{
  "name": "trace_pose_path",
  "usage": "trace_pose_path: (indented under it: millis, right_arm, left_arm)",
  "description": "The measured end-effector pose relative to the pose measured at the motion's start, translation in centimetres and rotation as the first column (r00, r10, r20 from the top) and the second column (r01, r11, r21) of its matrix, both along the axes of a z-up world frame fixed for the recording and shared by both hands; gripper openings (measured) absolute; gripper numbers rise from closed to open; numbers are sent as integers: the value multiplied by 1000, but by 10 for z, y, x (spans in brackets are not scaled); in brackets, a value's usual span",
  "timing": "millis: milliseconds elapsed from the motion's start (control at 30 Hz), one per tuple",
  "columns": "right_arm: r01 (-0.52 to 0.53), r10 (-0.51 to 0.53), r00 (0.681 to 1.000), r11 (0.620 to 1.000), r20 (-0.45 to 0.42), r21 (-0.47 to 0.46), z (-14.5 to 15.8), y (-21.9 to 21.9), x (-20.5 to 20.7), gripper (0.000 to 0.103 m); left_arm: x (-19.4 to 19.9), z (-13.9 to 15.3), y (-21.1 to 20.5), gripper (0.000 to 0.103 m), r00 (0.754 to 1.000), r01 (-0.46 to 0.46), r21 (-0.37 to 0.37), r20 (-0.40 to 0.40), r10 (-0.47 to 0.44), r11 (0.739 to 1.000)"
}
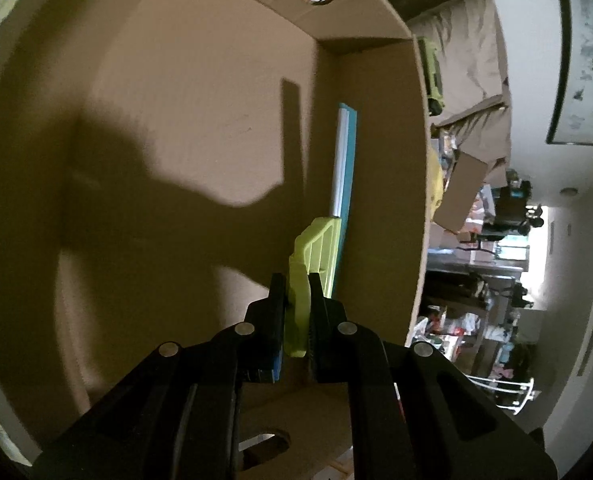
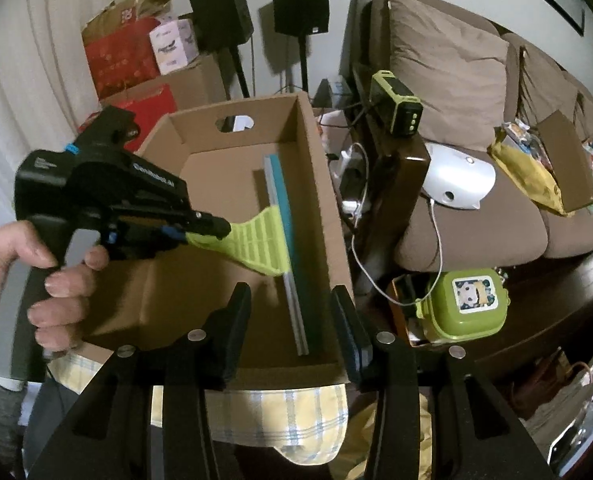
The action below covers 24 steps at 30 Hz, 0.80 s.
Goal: Organize objects
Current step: 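Lower the clip into the box and open the left tool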
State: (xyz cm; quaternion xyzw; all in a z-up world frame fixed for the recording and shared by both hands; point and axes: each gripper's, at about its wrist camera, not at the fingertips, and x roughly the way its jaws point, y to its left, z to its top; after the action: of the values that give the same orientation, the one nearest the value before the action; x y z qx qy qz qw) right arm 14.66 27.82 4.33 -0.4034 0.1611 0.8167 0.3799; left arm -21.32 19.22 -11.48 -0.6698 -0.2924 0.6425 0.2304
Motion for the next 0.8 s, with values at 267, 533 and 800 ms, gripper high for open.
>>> trace_pose_path:
  millis: [267, 533, 800]
  right_arm:
    - [-9, 9, 1000, 1000, 0, -21, -9, 0, -5, 43]
    - [-6, 6, 1000, 1000, -7, -26, -14, 0, -8, 43]
    - [-1, 1, 1000, 1000, -5, -25, -16, -2, -6, 43]
  left_arm:
    - [2, -11, -1, 9, 1000, -14, -11, 23, 15, 1000]
    - [1, -25, 3, 9, 997, -58, -13, 55, 59, 998]
    - [0, -26, 12, 9, 999, -16, -31, 32, 17, 999]
